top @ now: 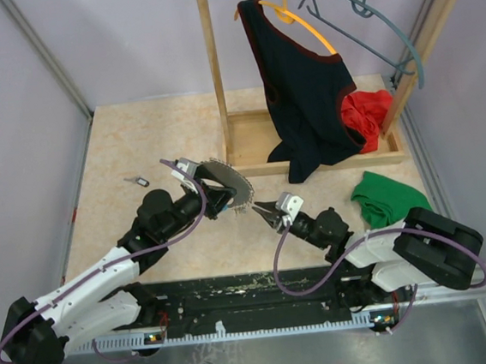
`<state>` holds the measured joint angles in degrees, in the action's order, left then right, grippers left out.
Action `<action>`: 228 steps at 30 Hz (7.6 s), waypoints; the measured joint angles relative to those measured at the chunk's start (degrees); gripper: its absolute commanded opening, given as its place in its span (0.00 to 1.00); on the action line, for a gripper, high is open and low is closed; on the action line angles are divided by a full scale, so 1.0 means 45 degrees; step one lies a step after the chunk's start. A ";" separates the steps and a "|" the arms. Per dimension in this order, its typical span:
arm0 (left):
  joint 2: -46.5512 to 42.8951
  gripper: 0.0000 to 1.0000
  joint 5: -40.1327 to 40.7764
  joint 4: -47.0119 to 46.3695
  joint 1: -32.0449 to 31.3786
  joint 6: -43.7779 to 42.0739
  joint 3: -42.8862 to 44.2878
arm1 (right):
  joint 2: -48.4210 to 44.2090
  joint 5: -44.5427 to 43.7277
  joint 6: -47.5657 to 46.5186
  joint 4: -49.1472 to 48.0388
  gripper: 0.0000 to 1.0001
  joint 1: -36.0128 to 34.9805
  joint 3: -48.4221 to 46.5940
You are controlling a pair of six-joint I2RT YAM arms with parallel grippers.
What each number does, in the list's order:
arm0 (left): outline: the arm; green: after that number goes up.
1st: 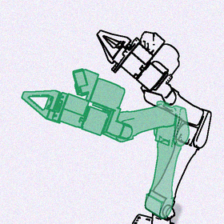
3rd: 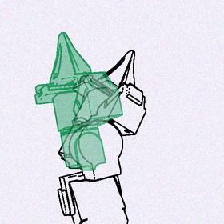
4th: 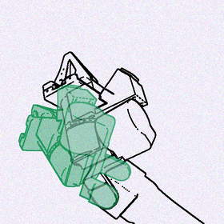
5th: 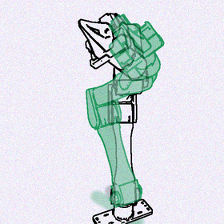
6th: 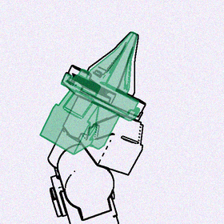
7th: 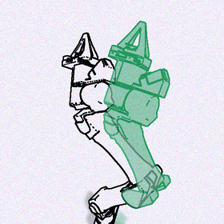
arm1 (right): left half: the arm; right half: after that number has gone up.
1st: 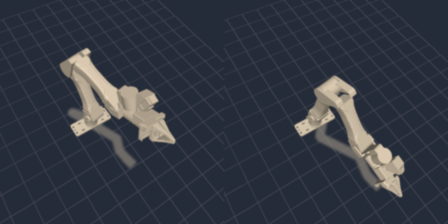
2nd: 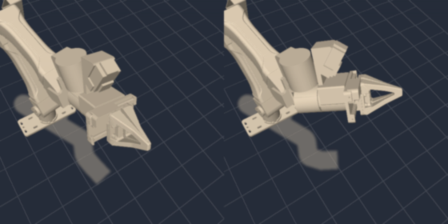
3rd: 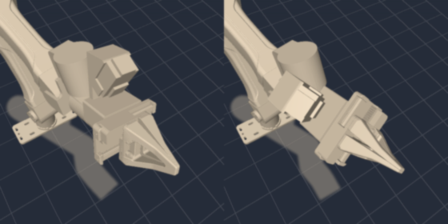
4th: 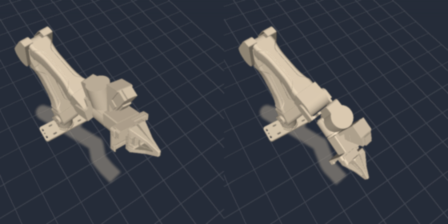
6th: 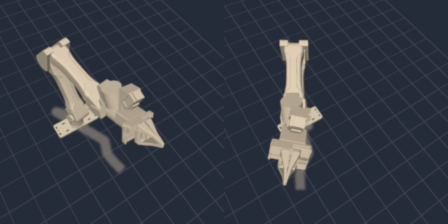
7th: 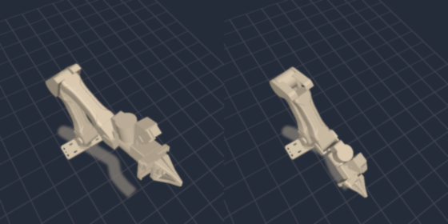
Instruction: Put the keys on the keyring
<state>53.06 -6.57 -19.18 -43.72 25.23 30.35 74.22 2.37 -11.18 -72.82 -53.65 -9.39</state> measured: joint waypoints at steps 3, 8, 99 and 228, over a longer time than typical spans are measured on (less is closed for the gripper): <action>0.0000 0.00 0.0000 0.0000 0.0000 0.0005 0.0000 | -0.0005 0.0146 0.0024 0.0005 0.15 -0.0034 0.0000; 0.0000 0.00 -0.0005 -0.0005 0.0000 0.0097 0.0000 | 0.0049 0.0272 0.0063 -0.0058 0.15 -0.0170 0.0000; 0.0019 0.44 0.1477 -0.0282 0.0000 0.1948 -0.1069 | -0.0058 -0.1515 -0.0277 -0.0539 0.00 -0.1462 -0.0078; 0.1282 0.00 -0.3959 0.3186 -0.0019 -1.0239 0.1491 | -0.1977 0.7315 -0.2569 1.1978 0.22 0.2613 -0.5503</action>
<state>58.83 -24.38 -4.84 -43.81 -20.84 37.06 65.32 35.29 -22.74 -18.92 -41.89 -34.15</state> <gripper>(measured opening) 0.007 0.228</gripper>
